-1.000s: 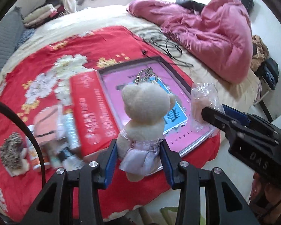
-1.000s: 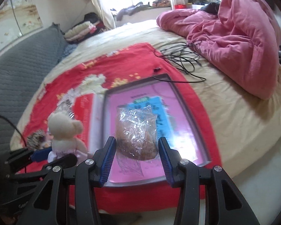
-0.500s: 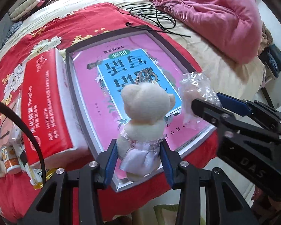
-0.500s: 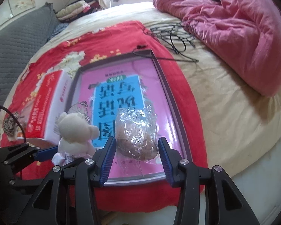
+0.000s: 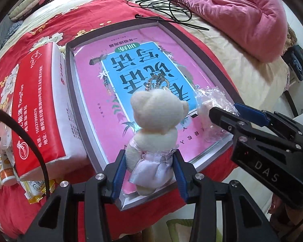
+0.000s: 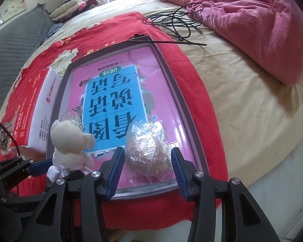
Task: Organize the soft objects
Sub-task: 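Carry the teddy bear with the left tool while the right tool carries the bag over the pink tray, then lower the bear onto the pink tray and open the left tool while the right tool releases the bag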
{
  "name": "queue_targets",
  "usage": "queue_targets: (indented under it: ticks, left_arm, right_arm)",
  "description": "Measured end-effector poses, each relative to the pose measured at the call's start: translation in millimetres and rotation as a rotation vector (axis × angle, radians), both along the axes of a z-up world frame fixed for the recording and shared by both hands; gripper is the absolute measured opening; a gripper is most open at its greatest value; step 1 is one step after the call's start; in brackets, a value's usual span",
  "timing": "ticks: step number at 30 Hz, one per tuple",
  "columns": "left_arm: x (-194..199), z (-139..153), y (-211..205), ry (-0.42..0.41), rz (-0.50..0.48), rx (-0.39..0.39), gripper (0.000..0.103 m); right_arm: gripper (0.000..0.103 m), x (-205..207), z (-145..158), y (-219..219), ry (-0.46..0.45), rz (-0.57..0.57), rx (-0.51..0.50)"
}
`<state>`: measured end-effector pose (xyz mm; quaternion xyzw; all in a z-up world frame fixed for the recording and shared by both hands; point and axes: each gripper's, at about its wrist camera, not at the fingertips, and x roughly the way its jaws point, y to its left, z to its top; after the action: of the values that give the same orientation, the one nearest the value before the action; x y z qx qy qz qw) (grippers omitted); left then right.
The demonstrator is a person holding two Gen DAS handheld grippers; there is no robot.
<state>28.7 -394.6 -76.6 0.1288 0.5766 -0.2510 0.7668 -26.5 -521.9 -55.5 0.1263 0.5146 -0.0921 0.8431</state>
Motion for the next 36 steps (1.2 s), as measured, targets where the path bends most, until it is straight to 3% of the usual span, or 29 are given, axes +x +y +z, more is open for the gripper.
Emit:
queue_targets:
  ticks: [23,27,31,34,36]
  left_arm:
    - [3,1,1,-0.009,0.004,0.000,0.051]
    - [3,6,3,-0.009,0.001,-0.031,0.062]
    - [3,9,5,-0.004,-0.002,-0.049,0.063]
    - [1,13,6,-0.021,-0.005,-0.053,0.063]
    - [-2,17,8,-0.028,-0.006,-0.060,0.064]
  right_arm:
    - [0.059,-14,20,-2,-0.035,-0.032,-0.060]
    - [0.060,-18,24,-3,-0.041,-0.038,-0.069]
    - [0.061,-27,36,-6,-0.074,-0.069,-0.091]
    - [0.070,-33,43,-8,-0.090,-0.085,-0.089]
    - [0.071,-36,46,-10,-0.093,-0.091,-0.090]
